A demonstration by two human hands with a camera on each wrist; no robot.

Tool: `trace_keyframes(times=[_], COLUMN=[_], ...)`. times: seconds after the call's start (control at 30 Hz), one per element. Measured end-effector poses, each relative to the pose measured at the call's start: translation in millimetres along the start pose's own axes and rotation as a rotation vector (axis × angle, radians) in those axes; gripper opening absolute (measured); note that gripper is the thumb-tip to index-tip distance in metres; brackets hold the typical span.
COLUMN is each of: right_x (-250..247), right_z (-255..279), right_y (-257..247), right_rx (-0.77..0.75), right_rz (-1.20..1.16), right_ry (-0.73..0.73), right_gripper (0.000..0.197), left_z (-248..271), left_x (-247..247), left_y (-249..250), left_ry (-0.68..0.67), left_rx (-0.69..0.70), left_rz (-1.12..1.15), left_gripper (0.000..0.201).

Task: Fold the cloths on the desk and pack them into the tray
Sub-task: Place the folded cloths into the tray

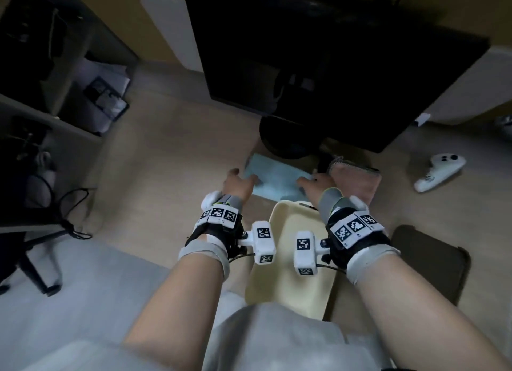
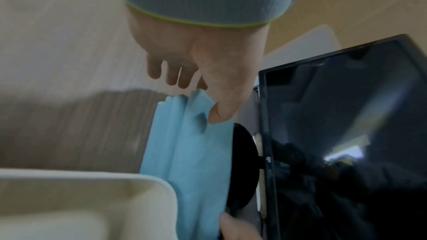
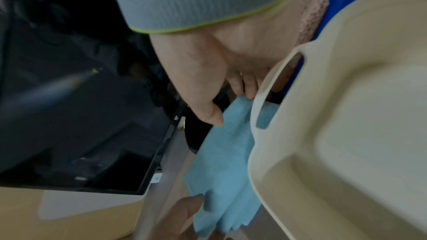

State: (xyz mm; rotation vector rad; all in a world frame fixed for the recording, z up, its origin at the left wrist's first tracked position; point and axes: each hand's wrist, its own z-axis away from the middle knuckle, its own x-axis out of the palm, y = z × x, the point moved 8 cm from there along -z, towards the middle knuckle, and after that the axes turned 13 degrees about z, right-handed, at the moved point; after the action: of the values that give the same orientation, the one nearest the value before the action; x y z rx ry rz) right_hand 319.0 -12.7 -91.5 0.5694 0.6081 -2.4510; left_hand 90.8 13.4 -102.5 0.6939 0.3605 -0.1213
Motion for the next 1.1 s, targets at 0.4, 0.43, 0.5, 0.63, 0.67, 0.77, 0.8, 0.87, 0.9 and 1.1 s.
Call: trace_keyframes(times=[0.4,0.43,0.5,0.63,0.67,0.77,0.8,0.87,0.9,1.1], right_x=[12,13,10,-3,-6,-16,-19,-25,-26,-37], right_z=[-27,-29,-25,-13,-7,9,17,40,46,109], right_y=[-18,-16,-15,-16,-17,-26,-27,-25,-25,23], right_rx=[0.142,0.157,0.17,0.133,0.118,0.032,0.001,-0.044,-0.044,-0.101], right_rz=[0.099,0.07,-0.019,-0.33,-0.409,-0.62,-0.671,-0.79,-0.841,-1.035], right_ry=[-0.057,-0.053,-0.023,0.084,0.093,0.086,0.07,0.007,-0.028,-0.178], right_gripper=[0.051,0.056,0.06,0.068,0.061,0.037,0.035,0.038,0.037,0.051], left_z=[-53,-53,-47,-30,-22,2,12,41,48,136], left_x=[20,21,22,18,17,17,16,13,13,28], left_y=[-22,-20,-14,14,22,49,56,69,74,74], left_ry=[-0.138,-0.159,-0.191,-0.219,-0.234,-0.268,-0.274,-0.28,-0.282,-0.402], left_rx=[-0.213,-0.22,-0.233,-0.192,-0.172,-0.098,-0.075,-0.025,-0.013,0.036], left_rz=[0.314,0.365,0.431,0.538,0.589,0.706,0.73,0.77,0.793,0.811], left_gripper=[0.065,0.059,0.049,0.05,0.048,0.051,0.059,0.069,0.07,0.048])
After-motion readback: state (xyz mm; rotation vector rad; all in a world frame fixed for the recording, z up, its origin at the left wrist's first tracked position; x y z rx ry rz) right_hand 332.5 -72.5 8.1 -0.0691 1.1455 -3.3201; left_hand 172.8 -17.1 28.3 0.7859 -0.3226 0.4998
